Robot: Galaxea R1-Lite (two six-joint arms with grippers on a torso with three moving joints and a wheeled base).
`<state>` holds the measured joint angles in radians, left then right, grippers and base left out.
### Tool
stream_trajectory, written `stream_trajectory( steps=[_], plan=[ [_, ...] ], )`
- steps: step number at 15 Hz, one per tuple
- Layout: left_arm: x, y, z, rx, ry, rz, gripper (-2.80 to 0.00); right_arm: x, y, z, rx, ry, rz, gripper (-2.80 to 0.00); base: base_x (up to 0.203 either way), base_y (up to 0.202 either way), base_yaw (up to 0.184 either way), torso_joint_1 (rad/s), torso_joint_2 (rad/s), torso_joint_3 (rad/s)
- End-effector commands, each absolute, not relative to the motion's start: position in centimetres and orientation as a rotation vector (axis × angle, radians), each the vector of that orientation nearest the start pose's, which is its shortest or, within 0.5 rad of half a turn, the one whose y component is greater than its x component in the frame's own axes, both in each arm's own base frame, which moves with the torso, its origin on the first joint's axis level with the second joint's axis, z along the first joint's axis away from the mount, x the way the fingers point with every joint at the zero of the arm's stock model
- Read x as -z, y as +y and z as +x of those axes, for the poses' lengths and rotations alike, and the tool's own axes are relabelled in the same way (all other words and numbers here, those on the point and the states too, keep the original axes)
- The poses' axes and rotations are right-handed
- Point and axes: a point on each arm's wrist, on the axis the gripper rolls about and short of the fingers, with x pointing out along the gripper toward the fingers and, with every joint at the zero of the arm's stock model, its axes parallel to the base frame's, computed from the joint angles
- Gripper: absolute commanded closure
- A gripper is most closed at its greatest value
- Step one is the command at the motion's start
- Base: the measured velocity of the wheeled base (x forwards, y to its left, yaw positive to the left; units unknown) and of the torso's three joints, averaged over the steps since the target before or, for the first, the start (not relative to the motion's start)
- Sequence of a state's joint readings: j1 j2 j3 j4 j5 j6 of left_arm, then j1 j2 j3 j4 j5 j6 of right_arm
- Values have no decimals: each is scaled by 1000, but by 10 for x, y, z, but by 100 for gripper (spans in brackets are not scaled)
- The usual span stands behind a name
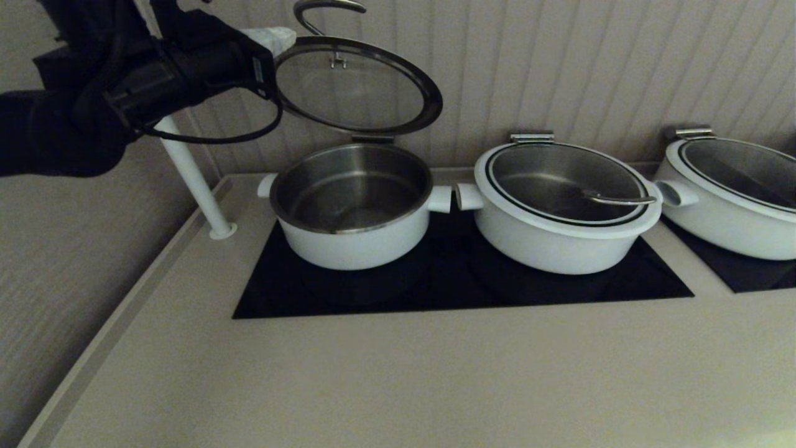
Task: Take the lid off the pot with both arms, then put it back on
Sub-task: Close the pot lid
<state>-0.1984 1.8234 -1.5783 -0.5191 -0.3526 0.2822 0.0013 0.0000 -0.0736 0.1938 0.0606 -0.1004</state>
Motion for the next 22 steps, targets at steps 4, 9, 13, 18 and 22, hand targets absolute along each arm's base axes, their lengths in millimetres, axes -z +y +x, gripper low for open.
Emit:
stream_trajectory(
  steps=[4, 9, 13, 18, 22],
  plan=[
    [-366, -81, 368, 496, -393, 300, 0, -76, 1, -29, -67, 118, -98, 0, 0, 0, 0, 0, 0, 0],
    [-367, -79, 374, 490, -385, 301, 0, -76, 1, -29, -67, 118, -98, 0, 0, 0, 0, 0, 0, 0],
    [-370, -77, 383, 485, -375, 302, 0, -76, 1, -29, -69, 119, -97, 0, 0, 0, 0, 0, 0, 0],
    [-367, -76, 390, 488, -336, 301, 0, -76, 1, -29, -67, 119, -98, 0, 0, 0, 0, 0, 0, 0],
    [-361, -77, 395, 491, -322, 299, 0, -75, 1, -29, -69, 121, -97, 0, 0, 0, 0, 0, 0, 0]
  ],
)
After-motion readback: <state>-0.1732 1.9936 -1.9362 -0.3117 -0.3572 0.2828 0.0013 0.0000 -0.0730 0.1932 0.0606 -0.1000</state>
